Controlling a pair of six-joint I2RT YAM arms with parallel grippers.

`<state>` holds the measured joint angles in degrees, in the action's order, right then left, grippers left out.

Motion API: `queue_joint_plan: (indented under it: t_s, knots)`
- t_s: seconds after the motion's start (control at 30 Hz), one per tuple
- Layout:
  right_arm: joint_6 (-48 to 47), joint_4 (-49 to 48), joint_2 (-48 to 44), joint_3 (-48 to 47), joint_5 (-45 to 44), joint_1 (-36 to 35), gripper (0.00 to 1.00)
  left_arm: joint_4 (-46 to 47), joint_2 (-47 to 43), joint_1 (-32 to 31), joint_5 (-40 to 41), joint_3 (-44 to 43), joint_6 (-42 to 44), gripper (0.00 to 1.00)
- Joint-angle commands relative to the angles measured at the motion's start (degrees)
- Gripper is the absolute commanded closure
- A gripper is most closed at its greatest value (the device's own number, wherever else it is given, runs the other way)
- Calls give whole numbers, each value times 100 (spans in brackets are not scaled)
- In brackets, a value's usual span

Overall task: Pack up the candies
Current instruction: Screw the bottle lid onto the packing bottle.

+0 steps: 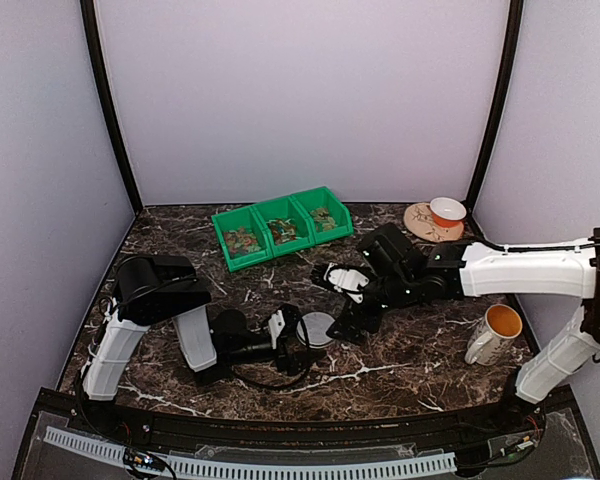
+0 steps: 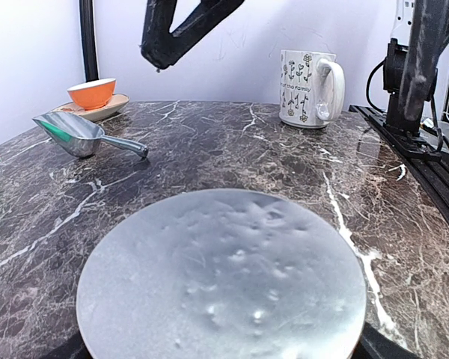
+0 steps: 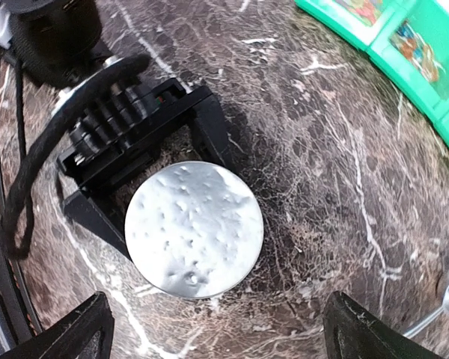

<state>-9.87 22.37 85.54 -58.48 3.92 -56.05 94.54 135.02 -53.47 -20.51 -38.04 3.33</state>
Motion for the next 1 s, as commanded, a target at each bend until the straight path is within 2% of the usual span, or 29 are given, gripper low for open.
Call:
queue_joint_plan:
  t_s: [0.0, 0.23, 0.47, 0.73, 0.97]
  knots:
    - [-1439, 298, 164, -230, 657, 81, 3, -279, 991, 63, 17, 509, 703, 19]
    - [-2435, 368, 787, -604, 1669, 400, 3, -218, 992, 60, -348, 536, 704, 19]
    - [-3226, 830, 1167, -1159, 1793, 523, 3, -216, 991, 63, -459, 521, 704, 19]
    - [-3550, 1293, 1640, -1665, 2046, 536, 3, -243, 1000, 61, -569, 505, 710, 19]
    - [-3593, 1351, 1784, -1699, 2114, 543, 3, -244, 1007, 65, -692, 492, 712, 19]
